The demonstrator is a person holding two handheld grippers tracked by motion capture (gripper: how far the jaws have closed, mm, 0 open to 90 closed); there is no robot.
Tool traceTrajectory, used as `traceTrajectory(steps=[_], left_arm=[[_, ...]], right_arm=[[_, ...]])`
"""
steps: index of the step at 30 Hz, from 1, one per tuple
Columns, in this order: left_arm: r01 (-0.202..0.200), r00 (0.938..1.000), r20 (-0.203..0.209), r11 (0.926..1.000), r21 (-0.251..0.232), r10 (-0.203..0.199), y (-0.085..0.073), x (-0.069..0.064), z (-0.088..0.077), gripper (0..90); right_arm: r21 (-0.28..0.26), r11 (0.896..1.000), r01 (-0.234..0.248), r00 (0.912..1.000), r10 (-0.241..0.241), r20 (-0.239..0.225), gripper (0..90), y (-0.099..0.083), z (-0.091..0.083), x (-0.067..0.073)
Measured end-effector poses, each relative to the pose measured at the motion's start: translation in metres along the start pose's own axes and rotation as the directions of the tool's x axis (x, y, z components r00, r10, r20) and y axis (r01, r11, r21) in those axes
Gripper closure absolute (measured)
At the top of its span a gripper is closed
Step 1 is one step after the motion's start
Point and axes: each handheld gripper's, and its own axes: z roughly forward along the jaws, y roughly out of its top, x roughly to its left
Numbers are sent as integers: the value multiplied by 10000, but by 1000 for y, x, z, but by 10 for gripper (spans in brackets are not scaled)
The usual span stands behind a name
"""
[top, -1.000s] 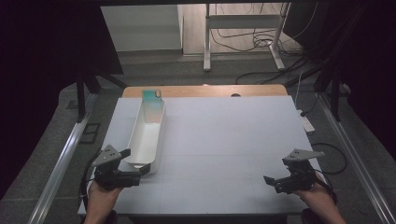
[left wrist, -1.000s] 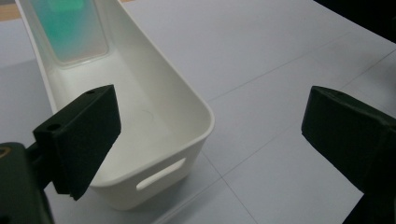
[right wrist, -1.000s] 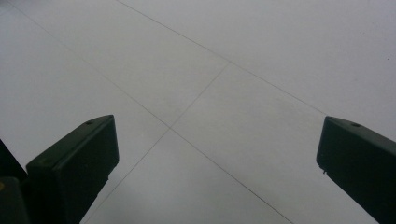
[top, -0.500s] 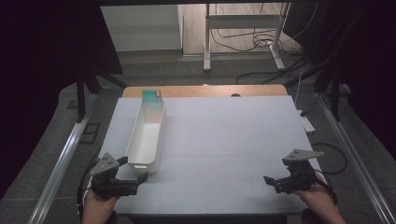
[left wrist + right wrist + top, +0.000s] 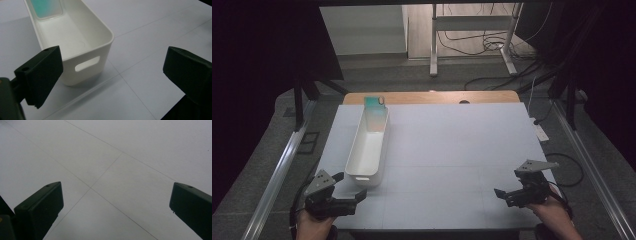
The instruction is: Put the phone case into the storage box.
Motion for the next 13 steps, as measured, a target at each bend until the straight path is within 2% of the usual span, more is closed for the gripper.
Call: traceTrajectory(steps=[5,8,13], left_arm=[[0,9998,-216,9999,120,3,-1,-1,-1,34],[-151,9992,-351,9990,419,166,1,-3,2,34],[-156,9993,-347,9989,452,171,1,-4,3,33]], right_arm=[[28,10000,-30,10000,30,-5,0,0,0,0],[47,10000,16,10000,-16,20,0,0,0,1],[74,10000,12,10000,-12,-4,0,0,1,0]])
